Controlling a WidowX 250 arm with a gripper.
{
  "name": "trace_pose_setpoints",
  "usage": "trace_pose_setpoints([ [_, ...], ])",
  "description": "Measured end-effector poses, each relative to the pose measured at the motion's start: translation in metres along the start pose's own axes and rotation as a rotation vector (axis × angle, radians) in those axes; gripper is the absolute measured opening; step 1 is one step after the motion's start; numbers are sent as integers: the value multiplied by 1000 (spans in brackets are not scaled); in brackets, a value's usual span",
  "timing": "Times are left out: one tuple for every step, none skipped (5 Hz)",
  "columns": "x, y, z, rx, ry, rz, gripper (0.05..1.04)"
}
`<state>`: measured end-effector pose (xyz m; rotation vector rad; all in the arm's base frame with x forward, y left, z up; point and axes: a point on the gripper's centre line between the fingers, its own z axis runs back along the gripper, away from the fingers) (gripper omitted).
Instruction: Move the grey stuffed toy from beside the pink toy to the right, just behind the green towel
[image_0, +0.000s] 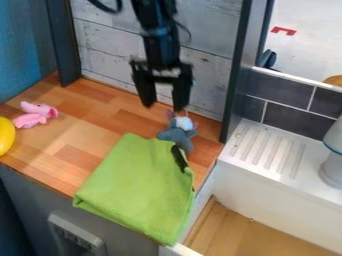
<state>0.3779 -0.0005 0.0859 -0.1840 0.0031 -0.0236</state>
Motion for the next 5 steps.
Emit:
trace_pose_setpoints([
  [-8, 8, 27, 8, -79, 15, 1003],
  [-28, 34, 64, 70, -125, 4, 1003],
  [-62, 79, 80, 217, -59, 38, 1003],
  [-92, 122, 82, 294, 37, 85, 1003],
  [-114, 157, 83, 321, 84, 116, 1003],
])
